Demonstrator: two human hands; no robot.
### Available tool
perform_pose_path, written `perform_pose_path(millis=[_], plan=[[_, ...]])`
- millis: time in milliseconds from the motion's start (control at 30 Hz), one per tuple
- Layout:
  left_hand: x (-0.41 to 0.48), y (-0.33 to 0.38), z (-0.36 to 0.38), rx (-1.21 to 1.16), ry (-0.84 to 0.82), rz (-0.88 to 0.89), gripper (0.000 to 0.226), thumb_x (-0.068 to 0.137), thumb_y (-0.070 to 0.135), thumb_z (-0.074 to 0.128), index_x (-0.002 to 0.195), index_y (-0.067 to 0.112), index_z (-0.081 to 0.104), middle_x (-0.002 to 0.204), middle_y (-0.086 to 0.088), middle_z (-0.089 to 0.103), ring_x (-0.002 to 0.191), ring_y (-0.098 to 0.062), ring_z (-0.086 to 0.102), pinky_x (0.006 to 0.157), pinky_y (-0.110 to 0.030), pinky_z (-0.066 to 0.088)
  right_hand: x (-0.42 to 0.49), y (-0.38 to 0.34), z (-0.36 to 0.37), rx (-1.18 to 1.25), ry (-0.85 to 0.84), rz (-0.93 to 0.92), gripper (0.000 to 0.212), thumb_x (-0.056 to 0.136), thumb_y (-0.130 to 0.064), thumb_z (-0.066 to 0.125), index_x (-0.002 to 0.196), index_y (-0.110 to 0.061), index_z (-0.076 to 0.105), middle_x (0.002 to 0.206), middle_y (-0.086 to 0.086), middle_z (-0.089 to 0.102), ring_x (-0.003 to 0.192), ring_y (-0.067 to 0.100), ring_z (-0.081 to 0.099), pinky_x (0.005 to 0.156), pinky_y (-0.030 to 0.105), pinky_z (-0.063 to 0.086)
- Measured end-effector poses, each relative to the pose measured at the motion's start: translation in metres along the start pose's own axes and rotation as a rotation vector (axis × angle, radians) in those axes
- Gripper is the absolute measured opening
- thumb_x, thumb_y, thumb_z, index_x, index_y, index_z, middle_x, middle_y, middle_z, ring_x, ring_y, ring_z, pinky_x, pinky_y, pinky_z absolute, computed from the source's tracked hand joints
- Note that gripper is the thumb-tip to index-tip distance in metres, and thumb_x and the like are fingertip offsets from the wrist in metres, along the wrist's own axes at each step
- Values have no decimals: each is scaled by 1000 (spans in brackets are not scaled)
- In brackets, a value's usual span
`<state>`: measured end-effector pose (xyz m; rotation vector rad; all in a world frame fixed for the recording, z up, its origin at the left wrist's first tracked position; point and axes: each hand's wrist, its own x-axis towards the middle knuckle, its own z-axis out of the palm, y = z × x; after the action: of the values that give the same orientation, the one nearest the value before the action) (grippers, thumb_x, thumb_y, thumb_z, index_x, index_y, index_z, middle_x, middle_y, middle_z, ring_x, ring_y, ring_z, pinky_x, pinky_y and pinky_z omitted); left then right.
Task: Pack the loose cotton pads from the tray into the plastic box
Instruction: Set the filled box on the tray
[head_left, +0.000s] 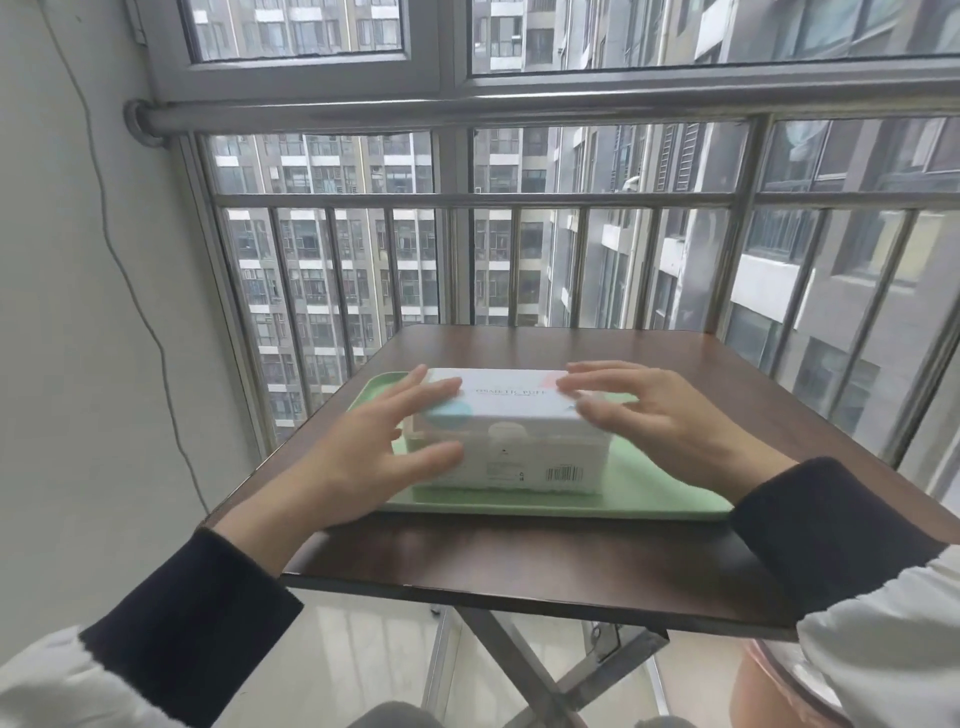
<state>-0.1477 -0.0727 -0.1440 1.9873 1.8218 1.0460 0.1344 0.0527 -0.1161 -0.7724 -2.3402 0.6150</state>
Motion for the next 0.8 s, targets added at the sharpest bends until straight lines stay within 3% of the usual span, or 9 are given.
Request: perform_pose_path(millis=[67, 133, 300, 400, 533, 667, 733, 800], plan=[[-1, 2, 2, 76, 2, 17, 62, 81, 59, 71, 135, 67, 42, 165, 17, 21, 149, -3, 25, 121, -36, 24, -2, -2, 3, -175, -44, -28, 77, 69, -78, 67, 135, -40, 60, 145, -20, 51, 130, -11, 43, 113, 26, 34], [-1, 5, 1, 129, 8, 7, 60, 80, 60, 64, 134, 70, 39, 164, 19, 19, 149, -4, 22, 120, -33, 19, -1, -3, 5, -296, -38, -64, 86, 64, -74, 73, 141, -42, 53, 149, -21, 46, 129, -15, 37, 111, 19, 27], [6, 4, 4, 292, 34, -26, 64, 81, 71, 44, 144, 64, 33, 165, 17, 19, 151, -13, 24, 118, -38, 26, 4, -1, 10, -433, -56, -88, 75, 82, -56, 73, 148, -38, 43, 158, -12, 35, 142, 7, 37, 112, 27, 28], [15, 2, 8, 391, 49, -39, 60, 91, 68, 43, 148, 62, 26, 167, 15, 16, 150, -17, 27, 115, -43, 31, 10, -1, 11, -497, -100, -48, 74, 89, -54, 65, 153, -36, 34, 163, -7, 26, 146, 15, 33, 116, 32, 28], [24, 1, 12, 466, -3, -74, 63, 97, 63, 43, 154, 54, 16, 169, 15, 5, 151, -18, 26, 114, -42, 32, 18, -4, 15, -609, -188, 54, 77, 95, -60, 50, 158, -35, 15, 168, -6, 7, 148, 23, 24, 118, 38, 26], [34, 11, 1, 501, -152, -146, 77, 95, 68, 43, 158, 46, 6, 169, 12, -4, 153, -19, 21, 120, -43, 25, 21, -13, 10, -626, -253, 140, 83, 90, -76, 36, 158, -37, 8, 168, -8, 3, 151, 22, 13, 119, 45, 21], [40, 21, -5, 523, -202, -163, 76, 96, 69, 40, 160, 39, 12, 170, 7, 5, 152, -21, 23, 120, -41, 23, 23, -19, 6, -610, -298, 172, 82, 89, -79, 28, 158, -38, 9, 168, -8, 6, 151, 22, 10, 119, 48, 19], [46, 33, -11, 537, -144, -169, 71, 97, 69, 38, 157, 31, 29, 164, 0, 30, 143, -24, 39, 114, -41, 33, 26, -25, 3, -572, -266, 197, 78, 91, -78, 25, 156, -36, 18, 166, -2, 16, 148, 25, 15, 117, 50, 23]])
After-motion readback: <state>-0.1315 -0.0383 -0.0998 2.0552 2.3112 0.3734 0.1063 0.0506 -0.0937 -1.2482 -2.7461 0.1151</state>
